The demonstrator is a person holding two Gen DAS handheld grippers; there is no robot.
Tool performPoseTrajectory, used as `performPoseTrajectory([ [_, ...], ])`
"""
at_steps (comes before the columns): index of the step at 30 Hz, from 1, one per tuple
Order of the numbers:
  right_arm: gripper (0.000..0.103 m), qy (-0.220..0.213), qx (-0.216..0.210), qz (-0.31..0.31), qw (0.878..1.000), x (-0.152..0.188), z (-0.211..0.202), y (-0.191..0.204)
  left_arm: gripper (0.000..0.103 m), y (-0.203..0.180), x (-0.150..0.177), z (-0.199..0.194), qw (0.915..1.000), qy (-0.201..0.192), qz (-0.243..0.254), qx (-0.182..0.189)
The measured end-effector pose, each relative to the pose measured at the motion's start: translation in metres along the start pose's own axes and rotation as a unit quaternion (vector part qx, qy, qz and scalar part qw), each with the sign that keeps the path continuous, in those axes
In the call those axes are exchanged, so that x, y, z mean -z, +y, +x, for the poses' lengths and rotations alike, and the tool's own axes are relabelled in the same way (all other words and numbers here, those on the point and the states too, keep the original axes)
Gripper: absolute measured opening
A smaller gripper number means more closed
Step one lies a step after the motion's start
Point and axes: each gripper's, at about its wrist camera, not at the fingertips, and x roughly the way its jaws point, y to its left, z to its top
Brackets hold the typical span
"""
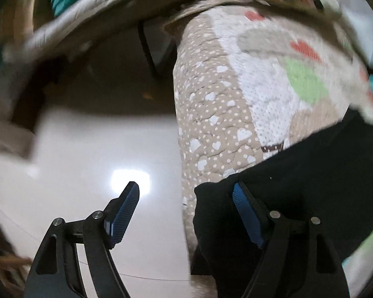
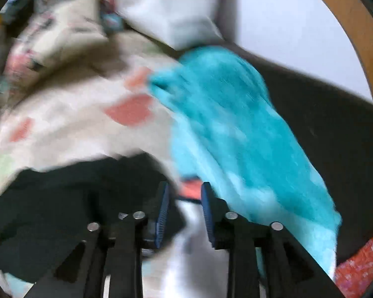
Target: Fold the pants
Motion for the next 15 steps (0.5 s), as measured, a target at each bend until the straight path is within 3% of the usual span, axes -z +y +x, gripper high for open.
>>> performPoseTrajectory([
  [3,0.043,0.017,-0.108,-0.058,0.992,-0.008,0.006,0.06,0.08,0.028,0.003,0.006,0.9938,0.007,-0.086,0.07],
  [5,0.044,0.031,-0.158,-0.091,0.983,-0.01,0.014,0.092,0.08,0.03,0.006,0.004,0.9913,-0.005,-0.104,0.081],
  [6,0.044,0.036,-0.174,-0.113,0.978,-0.01,0.018,0.113,0.077,0.025,0.008,-0.001,0.9931,-0.021,-0.095,0.067],
  [8,0.045,0.043,-0.184,-0.156,0.97,-0.005,0.028,0.156,0.077,0.019,0.011,-0.01,0.9954,-0.052,-0.077,0.024],
  [9,0.046,0.048,-0.184,-0.18,0.965,-0.006,0.037,0.177,0.077,0.02,0.012,-0.013,0.9945,-0.066,-0.079,0.02],
  [12,0.051,0.058,-0.175,-0.229,0.956,-0.009,0.067,0.219,0.077,0.036,0.011,-0.015,0.9892,-0.075,-0.104,0.071],
  [13,0.057,0.064,-0.174,-0.241,0.953,-0.009,0.075,0.228,0.077,0.038,0.011,-0.014,0.9876,-0.076,-0.102,0.092],
  [15,0.06,0.084,-0.171,-0.265,0.945,-0.006,0.093,0.246,0.077,0.031,0.01,-0.011,0.9882,-0.072,-0.065,0.118],
])
